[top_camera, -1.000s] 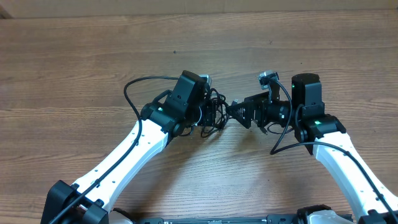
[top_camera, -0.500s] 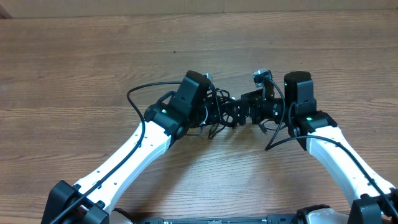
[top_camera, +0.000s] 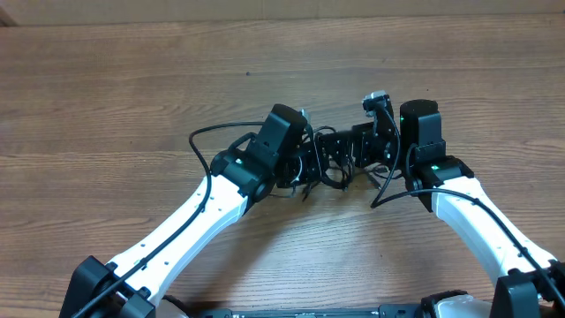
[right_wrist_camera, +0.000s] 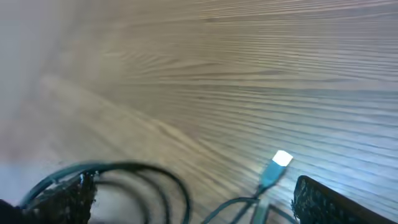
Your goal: Untangle cables
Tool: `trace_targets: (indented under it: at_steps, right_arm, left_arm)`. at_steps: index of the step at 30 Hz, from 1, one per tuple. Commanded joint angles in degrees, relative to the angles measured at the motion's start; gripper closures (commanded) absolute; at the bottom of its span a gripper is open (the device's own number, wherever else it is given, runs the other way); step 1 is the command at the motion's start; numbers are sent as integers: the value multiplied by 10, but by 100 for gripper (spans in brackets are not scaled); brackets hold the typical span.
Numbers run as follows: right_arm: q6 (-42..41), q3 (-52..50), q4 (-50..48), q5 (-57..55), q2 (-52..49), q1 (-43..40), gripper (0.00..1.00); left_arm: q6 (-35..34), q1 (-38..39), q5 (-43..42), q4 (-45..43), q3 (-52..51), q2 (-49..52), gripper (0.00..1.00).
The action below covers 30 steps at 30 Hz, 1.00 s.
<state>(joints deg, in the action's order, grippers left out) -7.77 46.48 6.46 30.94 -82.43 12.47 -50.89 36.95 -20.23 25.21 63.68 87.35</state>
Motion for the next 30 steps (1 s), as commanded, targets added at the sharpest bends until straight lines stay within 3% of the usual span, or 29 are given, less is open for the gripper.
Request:
trace_targets:
  at_steps: [1, 13, 20, 27, 30]
  right_arm:
    - [-29, 5, -7, -78, -22, 3, 0]
    - [-43, 5, 30, -246, -33, -30, 0]
    - [-42, 5, 50, -264, -33, -106, 0]
    - [-79, 5, 53, -235, -33, -184, 0]
    - [-79, 5, 50, -207, -33, -209, 0]
  left_arm:
    - [-14, 18, -36, -4, 8, -2, 96]
    - [-18, 21, -34, 23, 8, -2, 96]
    - [51, 20, -30, 63, 8, -2, 96]
    - [83, 19, 114, 181, 8, -2, 96]
    - [115, 20, 134, 210, 8, -2, 96]
